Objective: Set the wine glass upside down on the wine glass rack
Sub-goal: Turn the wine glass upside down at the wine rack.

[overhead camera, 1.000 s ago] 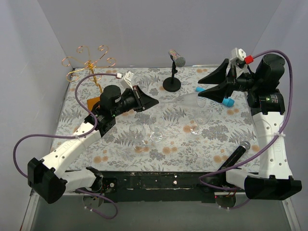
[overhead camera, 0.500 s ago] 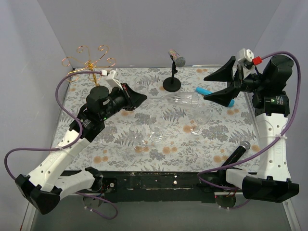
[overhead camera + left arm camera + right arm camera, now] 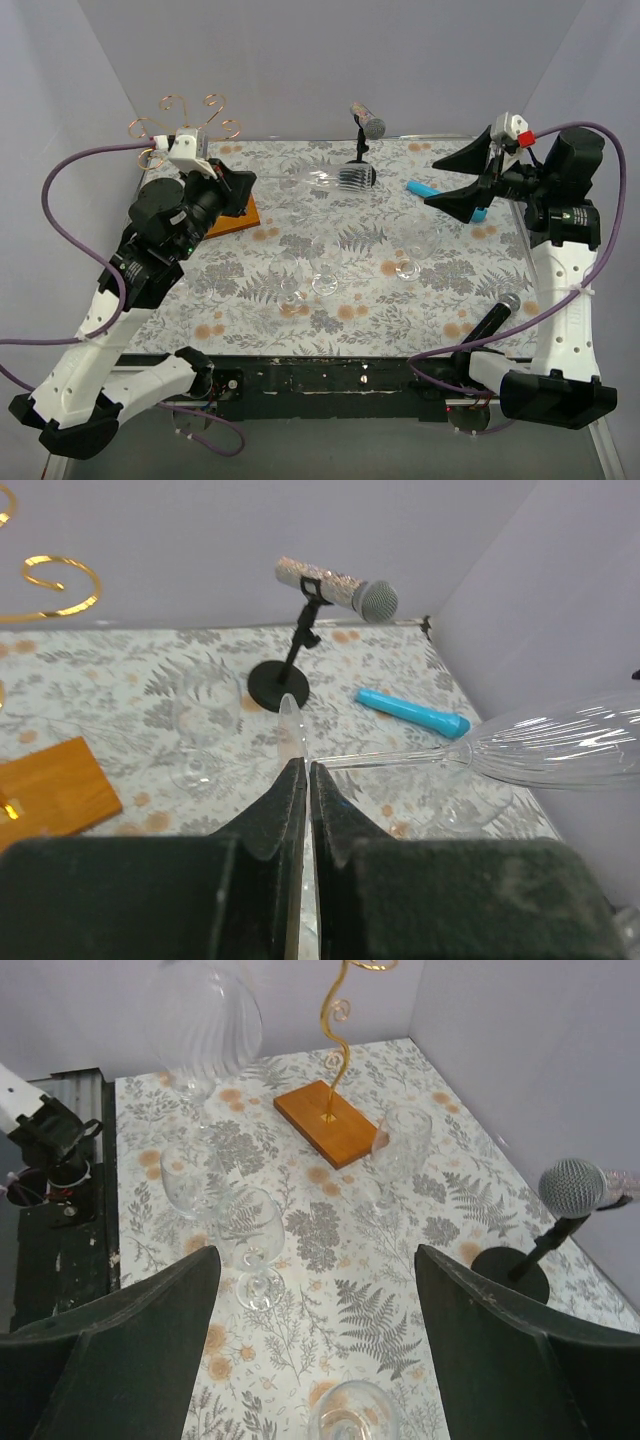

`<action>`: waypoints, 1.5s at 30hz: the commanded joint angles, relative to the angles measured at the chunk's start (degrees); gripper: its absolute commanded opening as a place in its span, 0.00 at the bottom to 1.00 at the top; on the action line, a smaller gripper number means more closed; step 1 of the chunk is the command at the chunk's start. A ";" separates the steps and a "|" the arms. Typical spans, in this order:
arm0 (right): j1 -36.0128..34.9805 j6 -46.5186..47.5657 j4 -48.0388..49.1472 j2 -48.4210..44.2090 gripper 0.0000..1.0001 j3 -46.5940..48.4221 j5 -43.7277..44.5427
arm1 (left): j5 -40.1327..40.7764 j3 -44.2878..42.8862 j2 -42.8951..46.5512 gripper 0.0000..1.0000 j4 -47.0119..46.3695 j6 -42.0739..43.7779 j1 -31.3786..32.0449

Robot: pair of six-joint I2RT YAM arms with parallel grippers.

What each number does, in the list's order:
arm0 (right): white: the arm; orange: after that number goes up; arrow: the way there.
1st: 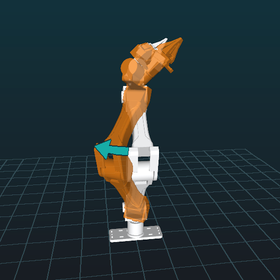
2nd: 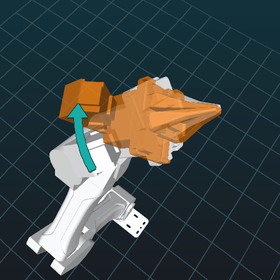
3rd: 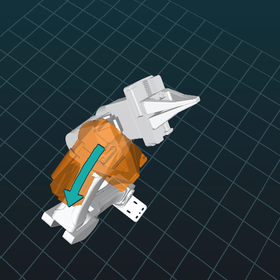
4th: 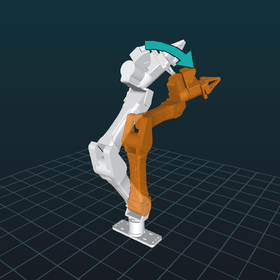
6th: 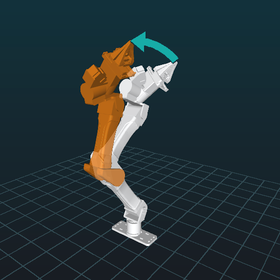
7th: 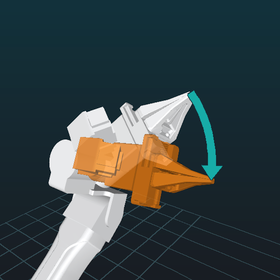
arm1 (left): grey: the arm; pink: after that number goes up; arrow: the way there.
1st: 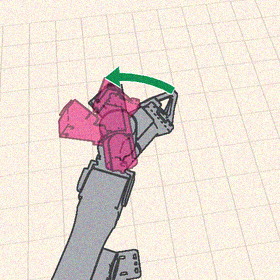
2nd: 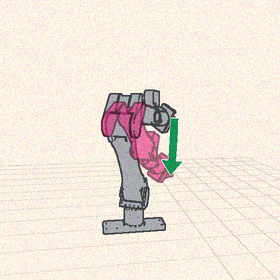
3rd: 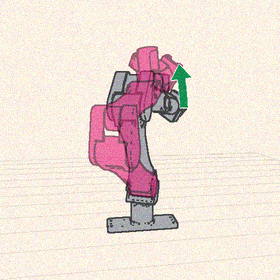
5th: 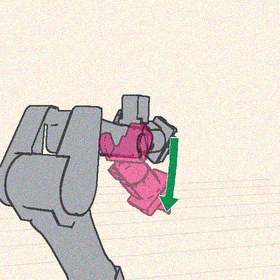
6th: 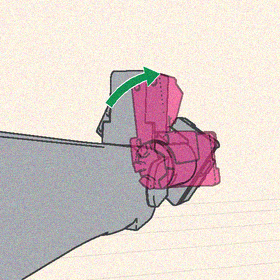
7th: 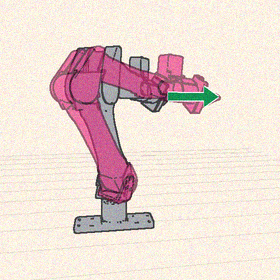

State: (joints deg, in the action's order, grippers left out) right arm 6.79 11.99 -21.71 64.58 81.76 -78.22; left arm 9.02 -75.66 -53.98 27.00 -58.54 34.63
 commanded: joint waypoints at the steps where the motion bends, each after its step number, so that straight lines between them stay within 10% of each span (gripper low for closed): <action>1: 0.33 7.96 -4.83 -1.64 0.87 -3.35 7.02 | 8.20 -4.58 0.80 0.00 1.03 8.87 0.08; 19: 0.25 14.63 -3.15 -0.68 0.86 -14.78 4.92 | 28.60 -17.24 -8.86 0.00 -7.14 33.83 0.08; 29: -4.66 19.39 -15.72 4.15 0.87 -1.62 5.70 | 11.65 -18.03 -17.81 0.00 -3.97 45.69 3.06; 45: -22.26 2.26 -4.22 13.20 0.84 9.65 17.04 | 12.08 -10.48 -24.86 0.00 -26.47 72.08 22.93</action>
State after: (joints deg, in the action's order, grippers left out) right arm -15.46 18.70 -30.28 76.16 88.44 -65.49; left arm 23.05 -86.65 -81.08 8.45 9.30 56.21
